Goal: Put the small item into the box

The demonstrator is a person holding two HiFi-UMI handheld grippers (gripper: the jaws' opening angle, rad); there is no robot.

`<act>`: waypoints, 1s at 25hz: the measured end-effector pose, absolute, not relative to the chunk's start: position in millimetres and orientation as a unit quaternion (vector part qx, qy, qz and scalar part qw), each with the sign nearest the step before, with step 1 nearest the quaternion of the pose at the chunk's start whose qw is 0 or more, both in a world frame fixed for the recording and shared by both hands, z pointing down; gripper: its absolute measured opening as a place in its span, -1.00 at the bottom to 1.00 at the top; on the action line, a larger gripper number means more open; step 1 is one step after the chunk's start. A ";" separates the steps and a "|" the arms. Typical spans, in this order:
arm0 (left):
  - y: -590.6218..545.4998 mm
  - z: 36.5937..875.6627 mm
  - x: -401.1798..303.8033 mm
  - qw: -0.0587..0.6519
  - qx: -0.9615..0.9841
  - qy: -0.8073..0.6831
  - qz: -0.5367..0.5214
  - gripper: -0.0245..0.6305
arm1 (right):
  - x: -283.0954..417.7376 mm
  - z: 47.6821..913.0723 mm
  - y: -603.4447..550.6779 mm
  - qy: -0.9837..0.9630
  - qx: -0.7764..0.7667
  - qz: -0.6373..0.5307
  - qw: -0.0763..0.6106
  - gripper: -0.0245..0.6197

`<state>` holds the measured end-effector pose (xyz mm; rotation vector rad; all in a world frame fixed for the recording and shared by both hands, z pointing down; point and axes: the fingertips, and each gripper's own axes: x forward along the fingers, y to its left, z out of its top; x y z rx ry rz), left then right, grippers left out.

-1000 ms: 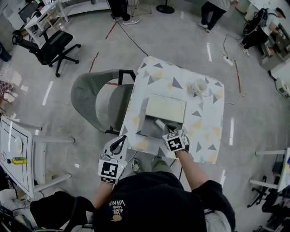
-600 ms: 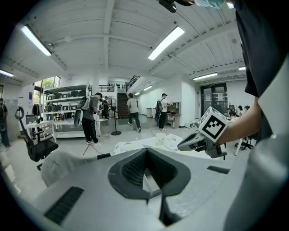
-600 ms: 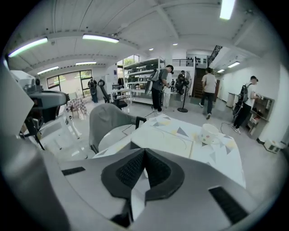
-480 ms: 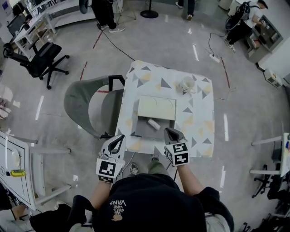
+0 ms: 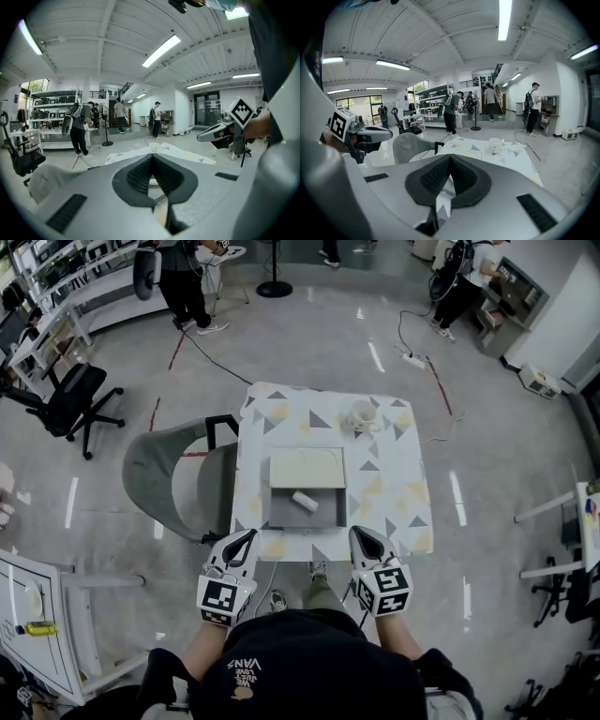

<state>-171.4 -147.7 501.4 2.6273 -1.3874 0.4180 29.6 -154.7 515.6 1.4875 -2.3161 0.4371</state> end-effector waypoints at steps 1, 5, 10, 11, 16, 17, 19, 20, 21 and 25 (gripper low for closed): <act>-146.1 500.9 -170.4 0.070 0.875 -0.458 0.138 -0.91 | 32.6 512.8 -150.2 -0.815 0.531 0.154 0.172 -0.92; -137.3 499.2 -169.0 0.073 0.881 -0.449 0.133 -0.91 | 38.0 505.9 -132.1 -0.808 0.544 0.155 0.165 -0.92; -127.6 497.1 -169.4 0.072 0.884 -0.443 0.129 -0.91 | 42.5 498.9 -113.0 -0.802 0.554 0.152 0.163 -0.92; -125.9 497.1 -170.7 0.073 0.884 -0.443 0.129 -0.91 | 42.8 497.9 -110.0 -0.801 0.555 0.152 0.162 -0.92; -118.0 499.9 -175.3 0.079 0.884 -0.445 0.122 -0.91 | 46.4 498.3 -102.7 -0.795 0.566 0.151 0.159 -0.92; -116.3 500.6 -175.6 0.080 0.884 -0.445 0.122 -0.91 | 46.9 498.3 -102.3 -0.794 0.568 0.150 0.160 -0.92; -113.4 501.0 -176.0 0.081 0.883 -0.445 0.123 -0.91 | 47.1 498.0 -101.5 -0.793 0.569 0.145 0.163 -0.93; -112.4 500.8 -176.3 0.081 0.883 -0.445 0.123 -0.91 | 46.6 497.6 -101.4 -0.793 0.569 0.142 0.165 -0.92; -111.9 500.4 -176.8 0.082 0.883 -0.446 0.123 -0.91 | 45.8 497.0 -101.7 -0.794 0.569 0.139 0.166 -0.92; -111.3 499.0 -179.3 0.081 0.881 -0.451 0.121 -0.91 | 42.1 495.1 -104.8 -0.797 0.565 0.130 0.169 -0.93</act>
